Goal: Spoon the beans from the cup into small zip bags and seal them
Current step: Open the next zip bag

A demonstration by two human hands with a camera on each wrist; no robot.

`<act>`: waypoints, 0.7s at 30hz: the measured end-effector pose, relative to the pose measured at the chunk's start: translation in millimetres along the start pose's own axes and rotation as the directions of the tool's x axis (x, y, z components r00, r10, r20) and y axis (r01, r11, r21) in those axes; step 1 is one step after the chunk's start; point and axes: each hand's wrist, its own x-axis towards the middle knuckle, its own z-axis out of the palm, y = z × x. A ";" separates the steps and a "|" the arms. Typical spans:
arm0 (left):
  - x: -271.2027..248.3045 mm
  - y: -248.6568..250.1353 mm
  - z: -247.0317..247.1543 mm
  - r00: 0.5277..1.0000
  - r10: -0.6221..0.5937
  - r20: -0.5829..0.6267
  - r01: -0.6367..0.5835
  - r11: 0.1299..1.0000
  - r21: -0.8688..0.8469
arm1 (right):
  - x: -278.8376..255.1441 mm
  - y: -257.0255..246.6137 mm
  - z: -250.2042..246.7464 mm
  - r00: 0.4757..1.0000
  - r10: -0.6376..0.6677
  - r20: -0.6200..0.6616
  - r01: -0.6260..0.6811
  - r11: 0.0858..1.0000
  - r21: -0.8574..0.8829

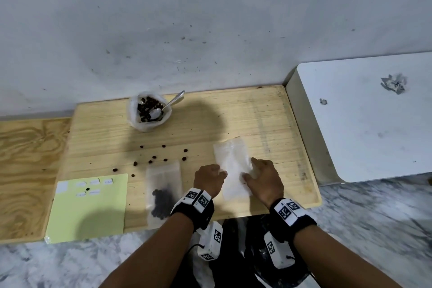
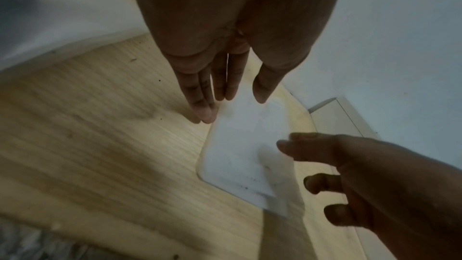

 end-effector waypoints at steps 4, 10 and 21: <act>-1.5 0.0 1.0 0.999 0.000 -0.037 -0.001 0.999 -0.037 | -3.1 -5.5 -3.7 0.987 -0.057 -0.153 0.084 0.981 0.176; -4.1 11.6 -12.6 0.981 0.103 -0.164 -0.136 0.968 -0.211 | 4.0 -30.2 -37.9 0.994 -0.092 0.060 0.046 0.844 0.535; -6.5 74.7 -120.0 0.861 0.478 -0.175 -0.501 0.857 -0.118 | 21.4 -131.4 -116.2 0.926 -0.303 0.227 0.171 0.870 0.463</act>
